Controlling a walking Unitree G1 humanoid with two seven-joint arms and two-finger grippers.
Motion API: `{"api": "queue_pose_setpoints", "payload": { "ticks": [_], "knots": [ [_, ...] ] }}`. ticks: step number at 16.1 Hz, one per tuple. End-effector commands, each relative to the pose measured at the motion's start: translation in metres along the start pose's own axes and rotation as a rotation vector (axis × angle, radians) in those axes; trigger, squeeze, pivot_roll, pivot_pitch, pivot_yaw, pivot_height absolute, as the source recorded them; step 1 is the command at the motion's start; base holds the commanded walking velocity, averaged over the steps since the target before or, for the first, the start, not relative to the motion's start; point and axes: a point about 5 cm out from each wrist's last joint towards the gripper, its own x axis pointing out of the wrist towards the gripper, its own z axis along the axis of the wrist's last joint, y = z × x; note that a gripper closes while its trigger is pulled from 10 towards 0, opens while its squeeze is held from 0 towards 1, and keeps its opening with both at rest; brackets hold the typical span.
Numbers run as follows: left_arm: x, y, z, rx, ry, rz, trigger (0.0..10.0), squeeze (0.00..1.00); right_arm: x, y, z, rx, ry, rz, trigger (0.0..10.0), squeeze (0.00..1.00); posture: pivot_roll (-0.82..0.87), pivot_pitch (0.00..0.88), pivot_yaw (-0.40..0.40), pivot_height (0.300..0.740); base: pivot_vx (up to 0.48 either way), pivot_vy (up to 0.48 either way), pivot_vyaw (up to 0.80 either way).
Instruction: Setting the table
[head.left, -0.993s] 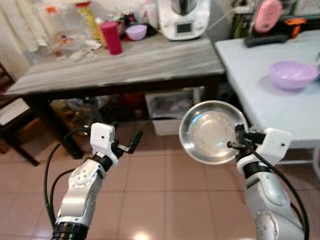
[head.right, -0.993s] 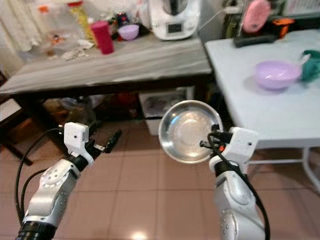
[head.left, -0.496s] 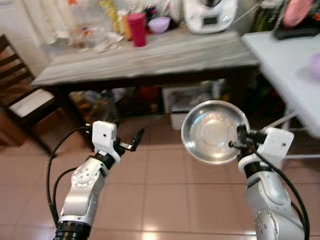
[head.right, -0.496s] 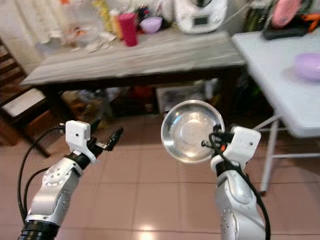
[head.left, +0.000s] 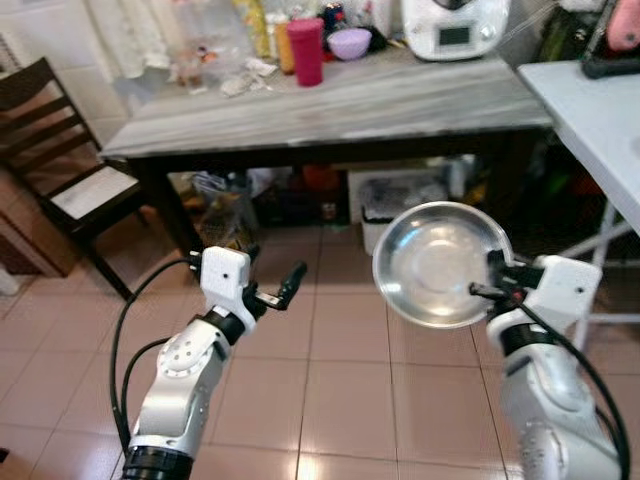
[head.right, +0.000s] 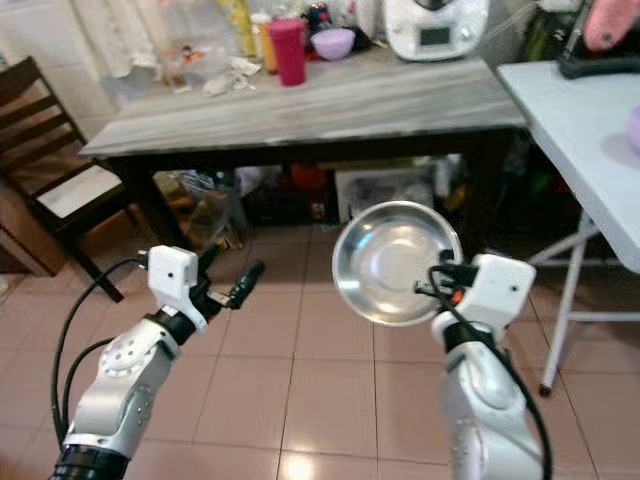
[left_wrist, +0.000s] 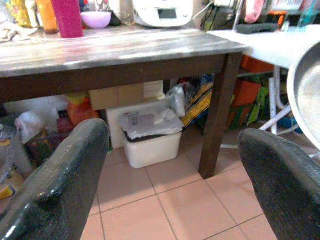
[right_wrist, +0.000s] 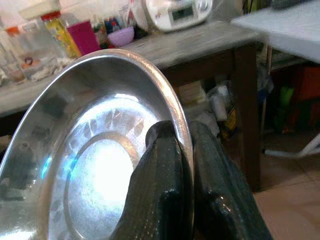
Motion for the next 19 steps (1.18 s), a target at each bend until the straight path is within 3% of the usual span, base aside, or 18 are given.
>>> {"api": "queue_pose_setpoints", "payload": {
  "ticks": [1, 10, 19],
  "knots": [
    [-0.0022, 0.0044, 0.0035, 0.008, -0.003, 0.001, 10.0, 0.0, 0.0003, 0.0064, 0.0009, 0.016, -0.008, 0.026, 10.0, 0.0, -0.24, 0.019, 0.13, 0.74, 0.326, 0.0, 0.0],
    [-0.0021, -0.0002, 0.0013, -0.004, 0.001, -0.017, 10.0, 0.0, 0.0, 0.0074, 0.0014, 0.009, -0.013, 0.03, 10.0, 0.0, -0.24, 0.019, 0.129, 0.74, 0.342, 0.0, 0.0],
    [-0.0007, -0.0043, 0.0007, -0.006, 0.008, -0.036, 10.0, 0.0, -0.0016, 0.0075, 0.0004, 0.008, -0.013, 0.023, 10.0, 0.0, -0.25, 0.025, 0.137, 0.74, 0.347, 0.0, 0.53]
  ]
}}
